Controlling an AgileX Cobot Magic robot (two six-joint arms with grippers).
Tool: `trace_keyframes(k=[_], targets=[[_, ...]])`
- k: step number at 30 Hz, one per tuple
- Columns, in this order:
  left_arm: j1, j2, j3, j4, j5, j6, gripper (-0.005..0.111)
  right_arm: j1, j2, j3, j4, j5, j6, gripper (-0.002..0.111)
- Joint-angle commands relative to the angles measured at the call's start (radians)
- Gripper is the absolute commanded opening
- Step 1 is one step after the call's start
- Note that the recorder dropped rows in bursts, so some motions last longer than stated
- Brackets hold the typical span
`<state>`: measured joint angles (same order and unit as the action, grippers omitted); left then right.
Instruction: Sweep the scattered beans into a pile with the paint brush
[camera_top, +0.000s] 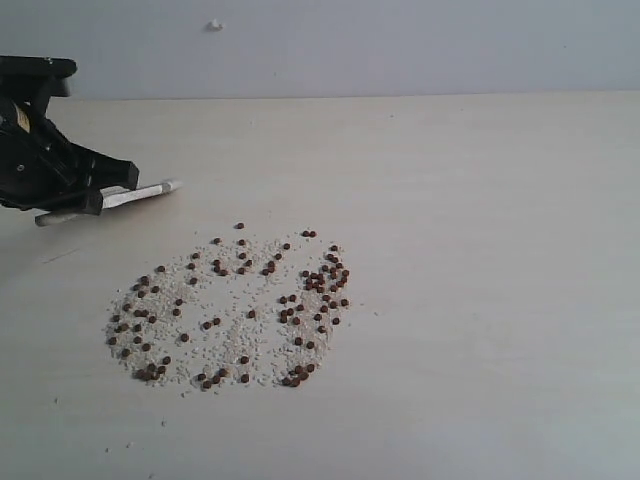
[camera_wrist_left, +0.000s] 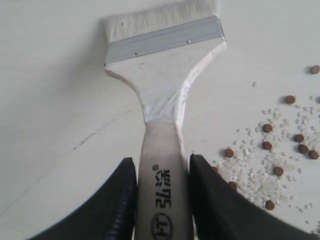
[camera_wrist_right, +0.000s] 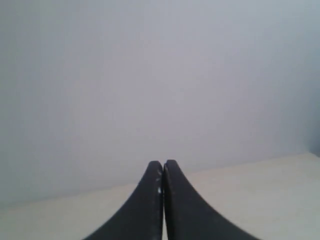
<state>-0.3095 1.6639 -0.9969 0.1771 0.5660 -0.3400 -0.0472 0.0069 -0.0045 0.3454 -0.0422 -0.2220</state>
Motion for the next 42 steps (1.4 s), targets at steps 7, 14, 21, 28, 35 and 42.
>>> trace_keyframes(k=[7, 14, 21, 28, 35, 42], targets=[[0.000, -0.010, -0.024, -0.008, -0.086, 0.086, 0.000, 0.001, 0.028, -0.045, -0.266, -0.316, 0.728, 0.000], [0.000, -0.010, -0.069, -0.080, -0.046, 0.166, 0.000, 0.001, 0.460, -0.256, -0.964, -0.457, 1.038, 0.000], [-0.009, -0.010, -0.076, -0.315, -0.017, 0.434, 0.000, 0.001, 1.109, -0.464, -1.402, -0.835, 1.055, 0.000], [-0.009, -0.012, -0.084, -0.378, -0.012, 0.504, 0.000, 0.081, 1.640, -0.720, -1.713, -1.079, 0.830, 0.003], [-0.009, -0.012, -0.087, -0.392, -0.012, 0.520, 0.000, 0.282, 1.918, -0.906, -1.618, -0.916, 0.481, 0.035], [-0.009, -0.012, -0.096, -0.401, -0.003, 0.525, 0.000, 0.424, 2.082, -1.124, -1.597, -0.889, 0.414, 0.047]])
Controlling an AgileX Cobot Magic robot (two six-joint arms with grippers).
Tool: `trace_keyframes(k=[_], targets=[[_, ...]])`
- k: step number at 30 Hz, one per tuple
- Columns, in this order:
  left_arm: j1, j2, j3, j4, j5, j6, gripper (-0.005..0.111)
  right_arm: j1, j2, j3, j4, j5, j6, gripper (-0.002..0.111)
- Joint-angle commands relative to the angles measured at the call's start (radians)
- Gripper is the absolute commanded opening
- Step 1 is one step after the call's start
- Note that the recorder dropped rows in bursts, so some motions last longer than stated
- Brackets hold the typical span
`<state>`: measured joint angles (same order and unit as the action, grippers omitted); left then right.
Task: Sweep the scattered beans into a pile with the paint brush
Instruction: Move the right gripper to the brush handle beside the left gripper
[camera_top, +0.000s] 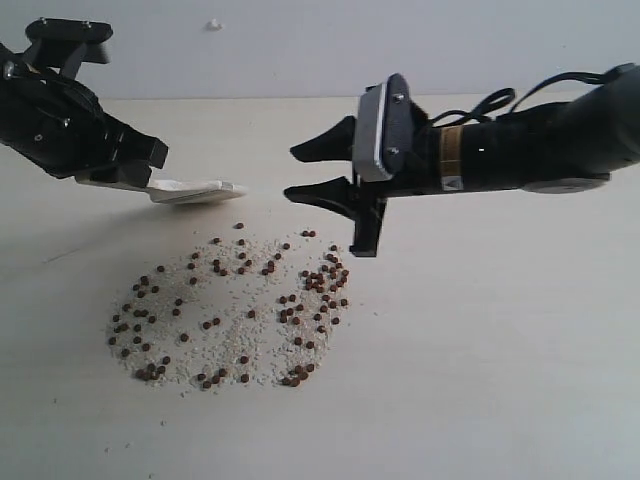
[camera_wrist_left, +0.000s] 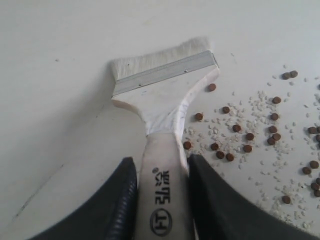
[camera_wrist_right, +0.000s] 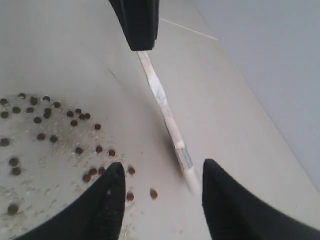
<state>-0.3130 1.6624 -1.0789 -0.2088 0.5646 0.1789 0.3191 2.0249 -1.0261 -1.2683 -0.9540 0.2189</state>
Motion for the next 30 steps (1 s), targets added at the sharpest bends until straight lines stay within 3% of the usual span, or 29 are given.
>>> trace_keyframes(k=[1, 12, 30], targets=[[-0.006, -0.011, -0.014, -0.019, -0.002, 0.006, 0.000, 0.075, 0.085, -0.134, 0.016, 0.037, -0.027, 0.047], [-0.006, -0.011, -0.014, -0.047, 0.001, 0.022, 0.000, 0.167, 0.259, -0.385, 0.023, 0.053, 0.016, 0.047], [-0.006, -0.011, -0.014, -0.130, 0.009, 0.086, 0.000, 0.216, 0.276, -0.408, 0.022, 0.048, 0.011, 0.047]])
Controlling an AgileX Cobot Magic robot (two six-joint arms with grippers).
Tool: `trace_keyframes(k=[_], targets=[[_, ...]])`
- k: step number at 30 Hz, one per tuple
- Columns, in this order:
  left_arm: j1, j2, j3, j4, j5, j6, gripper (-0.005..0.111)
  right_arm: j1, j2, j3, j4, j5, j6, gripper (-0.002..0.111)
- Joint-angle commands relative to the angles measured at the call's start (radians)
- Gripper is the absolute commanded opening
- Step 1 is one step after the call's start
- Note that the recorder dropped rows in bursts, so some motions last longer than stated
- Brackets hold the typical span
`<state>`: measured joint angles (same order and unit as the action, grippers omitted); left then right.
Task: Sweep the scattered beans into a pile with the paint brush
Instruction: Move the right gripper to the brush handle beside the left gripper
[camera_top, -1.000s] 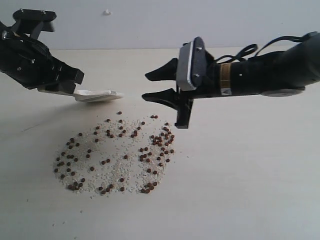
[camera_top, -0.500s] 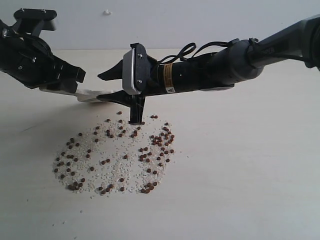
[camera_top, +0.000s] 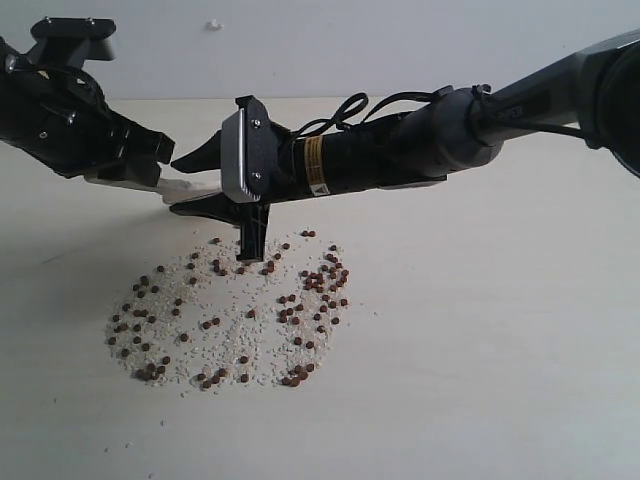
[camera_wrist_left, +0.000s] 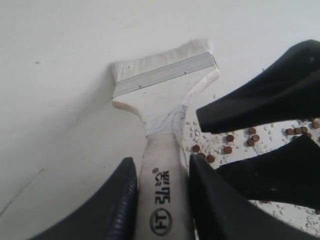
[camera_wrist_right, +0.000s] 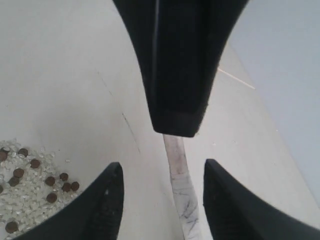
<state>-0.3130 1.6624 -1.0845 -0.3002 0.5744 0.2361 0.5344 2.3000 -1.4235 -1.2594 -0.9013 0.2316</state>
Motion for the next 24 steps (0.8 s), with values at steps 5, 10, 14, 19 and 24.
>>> trace_keyframes(k=[5, 10, 14, 19, 24], targets=[[-0.006, -0.013, -0.008, -0.085, 0.009, 0.073, 0.000, 0.000, 0.001, -0.011, 0.023, -0.004, -0.022, 0.047], [-0.006, -0.013, -0.008, -0.126, 0.013, 0.109, 0.000, 0.000, 0.001, -0.011, 0.036, -0.004, -0.023, 0.047], [-0.006, -0.013, -0.008, -0.130, 0.003, 0.109, 0.000, 0.000, 0.001, -0.011, 0.035, -0.004, -0.021, 0.047], [-0.006, -0.013, -0.008, -0.132, -0.006, 0.109, 0.000, 0.000, 0.001, -0.011, 0.035, -0.002, -0.021, 0.045], [-0.006, -0.013, -0.008, -0.132, -0.010, 0.113, 0.000, 0.000, 0.003, -0.011, 0.035, 0.006, -0.021, 0.043]])
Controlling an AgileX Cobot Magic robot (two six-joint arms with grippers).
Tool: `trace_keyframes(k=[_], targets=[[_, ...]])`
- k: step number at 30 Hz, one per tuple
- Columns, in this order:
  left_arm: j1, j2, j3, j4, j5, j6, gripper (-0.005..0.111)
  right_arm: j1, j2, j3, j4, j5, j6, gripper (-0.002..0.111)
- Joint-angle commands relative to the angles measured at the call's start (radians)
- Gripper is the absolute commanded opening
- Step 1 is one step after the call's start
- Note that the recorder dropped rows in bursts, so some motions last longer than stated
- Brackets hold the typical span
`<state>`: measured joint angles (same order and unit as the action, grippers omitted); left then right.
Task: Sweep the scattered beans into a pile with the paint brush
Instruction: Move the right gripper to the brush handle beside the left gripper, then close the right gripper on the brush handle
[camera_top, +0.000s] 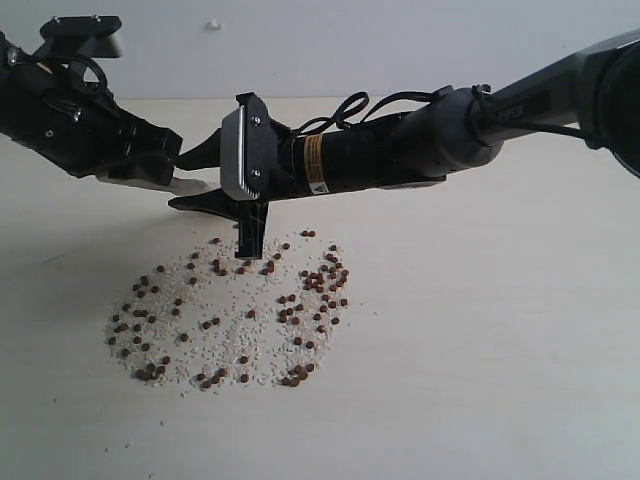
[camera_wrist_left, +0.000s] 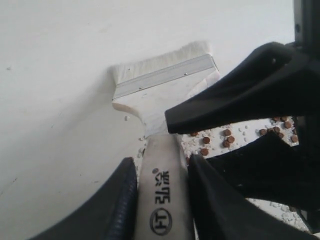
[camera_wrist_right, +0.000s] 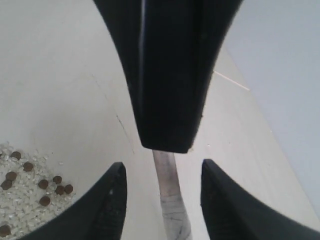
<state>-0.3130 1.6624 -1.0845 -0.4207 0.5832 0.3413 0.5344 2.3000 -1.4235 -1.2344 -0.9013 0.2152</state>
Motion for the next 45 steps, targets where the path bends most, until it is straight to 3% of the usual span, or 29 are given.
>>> trace_keyframes(k=[1, 9, 16, 24, 33, 40, 45], targets=[[-0.006, -0.013, -0.008, -0.016, -0.019, 0.013, 0.000, 0.000, 0.003, -0.011, 0.010, 0.017, -0.005, 0.043], [-0.010, -0.013, -0.008, -0.036, -0.019, 0.030, 0.000, 0.005, 0.003, -0.036, -0.016, 0.096, 0.066, 0.043], [-0.010, -0.013, -0.008, -0.036, -0.019, 0.032, 0.000, 0.081, 0.003, -0.108, -0.239, 0.266, 0.218, 0.043], [-0.010, -0.013, -0.008, -0.028, -0.019, 0.033, 0.000, 0.106, -0.021, -0.110, -0.239, 0.351, 0.247, 0.043], [-0.010, -0.013, -0.008, -0.017, -0.019, 0.033, 0.000, 0.106, -0.085, -0.110, -0.274, 0.355, 0.336, 0.043], [-0.010, -0.013, -0.008, -0.017, -0.033, 0.033, 0.000, 0.091, -0.085, -0.110, -0.371, 0.347, 0.520, 0.043], [-0.010, -0.013, -0.008, -0.015, -0.045, 0.033, 0.000, 0.063, -0.085, -0.110, -0.356, 0.239, 0.530, 0.048]])
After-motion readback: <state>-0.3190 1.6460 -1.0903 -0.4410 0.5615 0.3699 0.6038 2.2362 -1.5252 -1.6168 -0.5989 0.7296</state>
